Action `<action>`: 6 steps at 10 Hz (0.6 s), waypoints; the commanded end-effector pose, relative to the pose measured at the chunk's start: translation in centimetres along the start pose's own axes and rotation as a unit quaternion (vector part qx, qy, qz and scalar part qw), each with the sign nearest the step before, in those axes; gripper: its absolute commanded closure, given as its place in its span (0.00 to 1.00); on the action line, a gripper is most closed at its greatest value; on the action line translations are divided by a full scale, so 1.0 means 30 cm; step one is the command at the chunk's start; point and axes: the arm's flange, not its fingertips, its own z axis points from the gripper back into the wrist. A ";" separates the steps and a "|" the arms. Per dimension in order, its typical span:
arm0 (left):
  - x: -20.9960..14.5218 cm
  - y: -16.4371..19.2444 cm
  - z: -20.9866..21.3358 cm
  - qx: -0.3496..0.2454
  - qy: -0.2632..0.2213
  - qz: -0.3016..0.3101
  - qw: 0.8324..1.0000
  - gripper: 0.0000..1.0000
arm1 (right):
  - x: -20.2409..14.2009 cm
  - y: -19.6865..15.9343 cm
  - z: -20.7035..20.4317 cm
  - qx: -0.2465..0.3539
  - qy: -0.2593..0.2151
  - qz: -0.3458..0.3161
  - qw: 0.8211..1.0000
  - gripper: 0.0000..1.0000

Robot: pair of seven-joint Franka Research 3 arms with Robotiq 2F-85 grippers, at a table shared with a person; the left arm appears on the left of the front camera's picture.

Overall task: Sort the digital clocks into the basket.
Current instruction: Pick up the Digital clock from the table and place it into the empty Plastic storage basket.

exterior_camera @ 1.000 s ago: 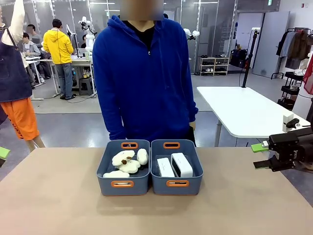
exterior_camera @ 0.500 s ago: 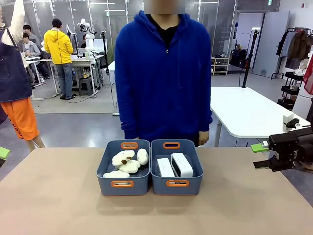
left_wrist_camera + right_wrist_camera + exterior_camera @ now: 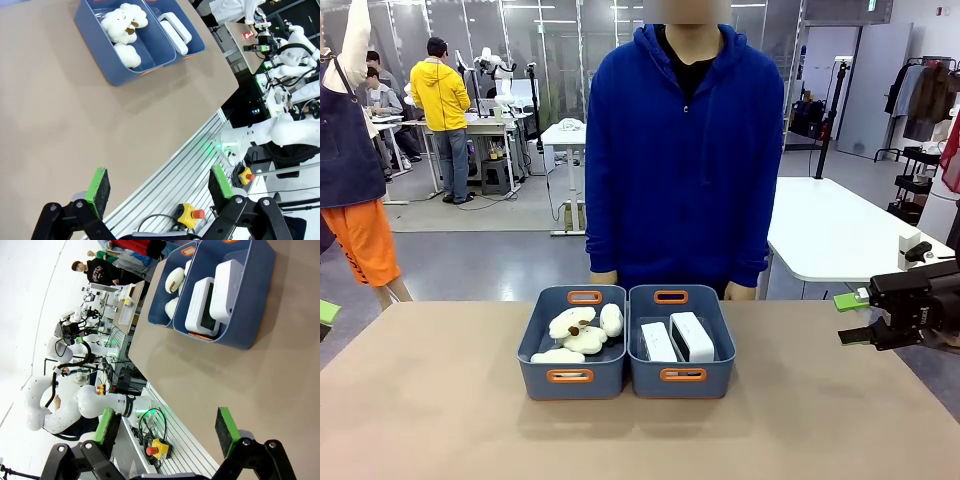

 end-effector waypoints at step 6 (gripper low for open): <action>-0.001 0.001 0.013 0.000 0.006 -0.006 1.000 0.00 | 0.001 0.005 0.005 -0.001 0.005 0.001 1.000 0.00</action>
